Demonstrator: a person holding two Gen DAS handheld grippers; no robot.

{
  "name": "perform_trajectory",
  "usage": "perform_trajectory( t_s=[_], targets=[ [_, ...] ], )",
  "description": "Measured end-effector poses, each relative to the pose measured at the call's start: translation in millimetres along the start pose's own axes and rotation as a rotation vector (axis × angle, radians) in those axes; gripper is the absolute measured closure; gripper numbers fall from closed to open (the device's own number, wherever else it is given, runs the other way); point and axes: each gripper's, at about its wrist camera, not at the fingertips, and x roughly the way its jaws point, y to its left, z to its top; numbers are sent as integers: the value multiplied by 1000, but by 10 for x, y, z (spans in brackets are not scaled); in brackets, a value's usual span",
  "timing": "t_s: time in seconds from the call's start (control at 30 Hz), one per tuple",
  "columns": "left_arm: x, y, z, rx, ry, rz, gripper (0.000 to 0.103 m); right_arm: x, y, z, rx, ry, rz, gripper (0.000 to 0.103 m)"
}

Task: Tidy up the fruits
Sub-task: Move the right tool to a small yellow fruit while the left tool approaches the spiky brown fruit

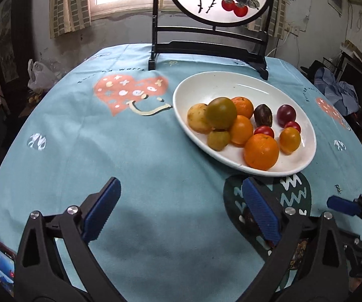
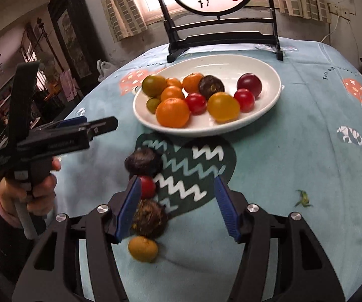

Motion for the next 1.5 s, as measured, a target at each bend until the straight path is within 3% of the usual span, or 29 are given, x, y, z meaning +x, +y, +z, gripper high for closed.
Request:
perform_trajectory(
  t_s=[0.2, 0.6, 0.9, 1.03, 1.1, 1.33, 1.5],
  targets=[
    [-65, 139, -118, -40, -10, 28, 4, 68, 135, -182, -58, 95, 48, 43],
    [31, 175, -147, -33, 14, 85, 4, -9, 342, -338, -162, 115, 68, 43],
    [85, 175, -153, -31, 29, 99, 4, 53, 350, -361, -160, 146, 48, 61],
    [94, 176, -154, -29, 30, 104, 4, 81, 302, -366, -136, 163, 53, 75],
    [107, 182, -161, -30, 37, 106, 4, 69, 253, -357, -112, 160, 67, 76],
    [9, 58, -277, -6, 59, 38, 4, -206, -71, -243, 50, 30, 72, 76],
    [-291, -360, -625, 7, 87, -109, 8, -334, -325, -195, 176, -40, 13, 76]
  ],
)
